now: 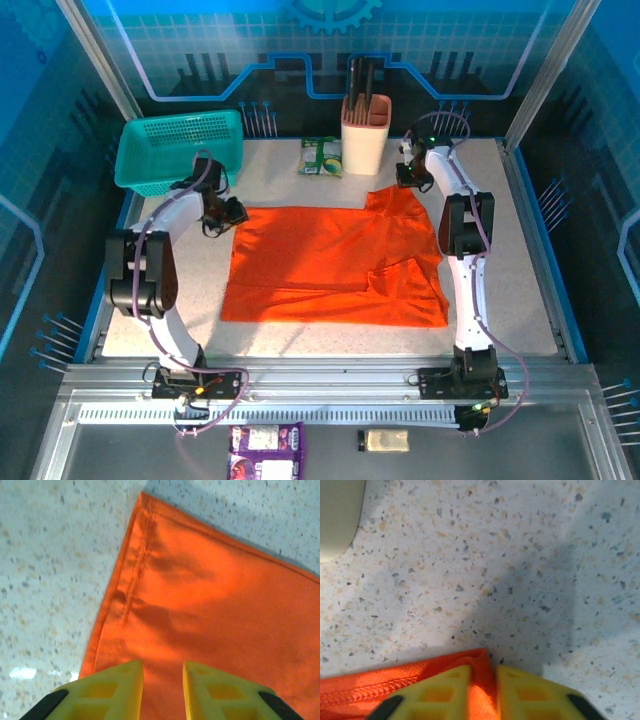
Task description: Fold the inside-out t-shirt
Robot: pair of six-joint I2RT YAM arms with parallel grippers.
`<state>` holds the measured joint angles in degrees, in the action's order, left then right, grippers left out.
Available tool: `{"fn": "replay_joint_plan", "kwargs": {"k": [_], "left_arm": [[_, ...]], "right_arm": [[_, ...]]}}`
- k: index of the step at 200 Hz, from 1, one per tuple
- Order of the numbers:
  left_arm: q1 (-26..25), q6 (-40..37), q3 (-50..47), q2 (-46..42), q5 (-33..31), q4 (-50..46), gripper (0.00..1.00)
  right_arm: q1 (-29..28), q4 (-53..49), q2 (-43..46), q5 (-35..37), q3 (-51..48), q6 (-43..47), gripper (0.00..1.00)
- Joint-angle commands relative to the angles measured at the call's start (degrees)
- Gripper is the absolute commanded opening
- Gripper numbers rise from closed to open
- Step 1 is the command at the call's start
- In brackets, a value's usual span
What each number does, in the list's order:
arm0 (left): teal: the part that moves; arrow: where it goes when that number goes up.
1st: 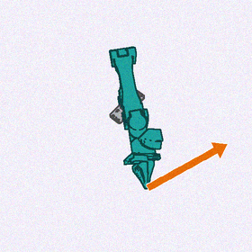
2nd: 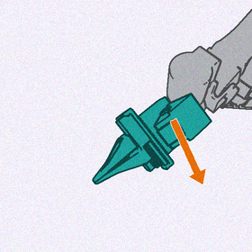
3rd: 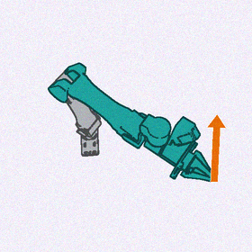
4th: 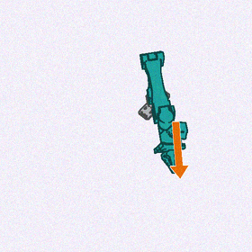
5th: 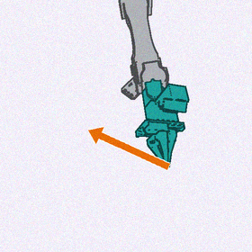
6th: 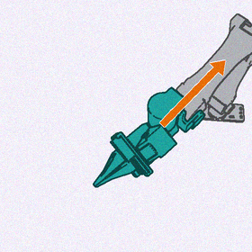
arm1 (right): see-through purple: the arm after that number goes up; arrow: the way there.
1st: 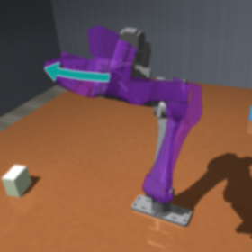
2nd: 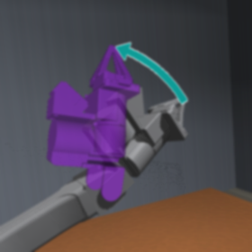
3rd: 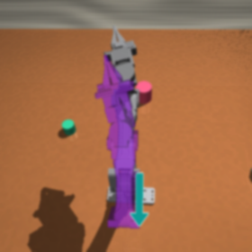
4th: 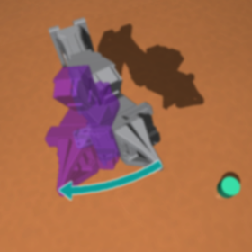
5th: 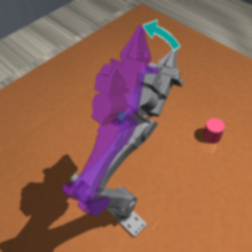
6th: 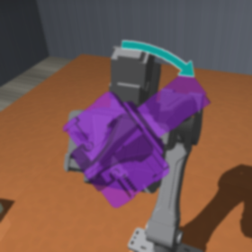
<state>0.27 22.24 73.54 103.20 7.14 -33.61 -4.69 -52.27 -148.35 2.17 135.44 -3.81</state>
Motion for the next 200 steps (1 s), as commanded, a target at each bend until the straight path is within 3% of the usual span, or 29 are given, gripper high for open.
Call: {"fn": "replay_joint_plan", "kwargs": {"k": [1,22,53,94,125,200], "left_arm": [[0.69,-2.63,4.68,3.64,-3.18,-2.52,0.28],[0.69,-4.07,9.77,8.2,-4.67,-4.17,0.31],[0.61,-6.29,16.99,14.68,-7.13,-6.56,0.36],[-0.13,-7.29,23.2,21.61,-10.08,-9.34,0.35],[-0.34,-6.52,24.22,23.81,-8.91,-8.15,0.29],[-2.01,-5.12,13.37,12.14,-13.77,3.94,0.29]], "right_arm": [[-0.85,-1.82,-1.67,0.63,0.24,0.58,0.09],[-1.16,-1.09,0.19,0.26,-1.02,0.61,0.02],[-1.46,-1.46,2.0,0.42,-1.41,0.73,0.01],[-1.44,-1.96,3.41,0.94,-2.66,0.75,0.01],[-1.43,-1.93,4.26,0.99,-3.93,0.58,0.01],[-1.45,-1.87,5.05,1.16,-3.91,-0.04,0.01]]}}
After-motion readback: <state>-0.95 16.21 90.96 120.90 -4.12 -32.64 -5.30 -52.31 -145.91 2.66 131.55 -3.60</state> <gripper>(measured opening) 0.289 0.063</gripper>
